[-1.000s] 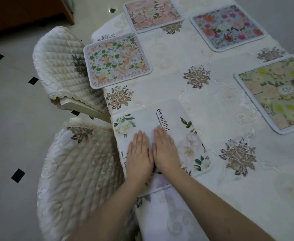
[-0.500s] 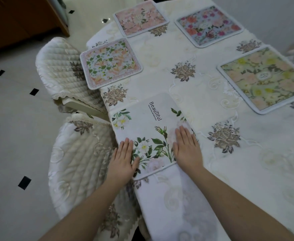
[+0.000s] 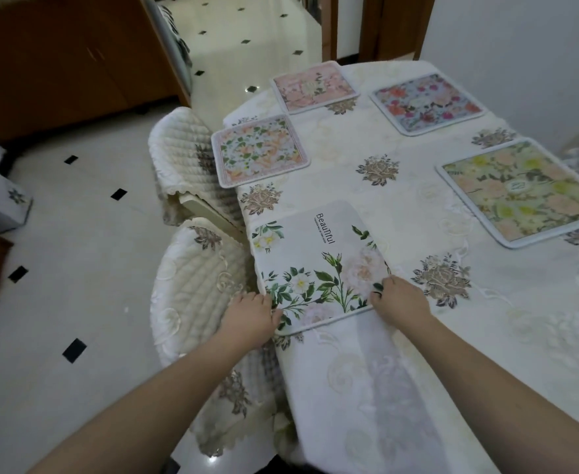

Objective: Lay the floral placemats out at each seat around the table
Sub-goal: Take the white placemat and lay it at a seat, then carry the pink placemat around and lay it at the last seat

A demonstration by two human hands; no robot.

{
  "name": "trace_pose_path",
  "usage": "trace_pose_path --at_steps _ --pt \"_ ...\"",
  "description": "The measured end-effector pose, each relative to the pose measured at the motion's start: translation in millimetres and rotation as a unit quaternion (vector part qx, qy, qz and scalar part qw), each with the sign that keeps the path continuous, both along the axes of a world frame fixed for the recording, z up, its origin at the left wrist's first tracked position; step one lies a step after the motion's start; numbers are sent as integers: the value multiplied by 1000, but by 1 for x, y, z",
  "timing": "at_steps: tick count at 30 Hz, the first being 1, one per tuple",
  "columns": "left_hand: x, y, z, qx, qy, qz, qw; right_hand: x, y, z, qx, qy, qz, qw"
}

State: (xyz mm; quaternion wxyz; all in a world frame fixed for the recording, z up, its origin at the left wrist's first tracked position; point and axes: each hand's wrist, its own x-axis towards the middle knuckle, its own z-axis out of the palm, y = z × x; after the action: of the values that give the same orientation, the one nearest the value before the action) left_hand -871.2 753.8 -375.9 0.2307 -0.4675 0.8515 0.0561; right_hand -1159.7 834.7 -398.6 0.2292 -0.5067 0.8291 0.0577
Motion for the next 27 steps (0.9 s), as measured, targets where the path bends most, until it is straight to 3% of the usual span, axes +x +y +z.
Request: trace_pose_path --at_steps 4,11,14,27 --pt "1 16 34 -16 40 -18 999 10 11 25 17 6 16 1000" --pt "55 68 83 -43 103 7 994 86 37 61 -40 -54 37 997" --pt "102 86 100 -75 103 37 991 136 49 77 -68 -75 68 993" --pt "363 170 95 -81 118 172 975 398 101 130 -145 44 229 961"
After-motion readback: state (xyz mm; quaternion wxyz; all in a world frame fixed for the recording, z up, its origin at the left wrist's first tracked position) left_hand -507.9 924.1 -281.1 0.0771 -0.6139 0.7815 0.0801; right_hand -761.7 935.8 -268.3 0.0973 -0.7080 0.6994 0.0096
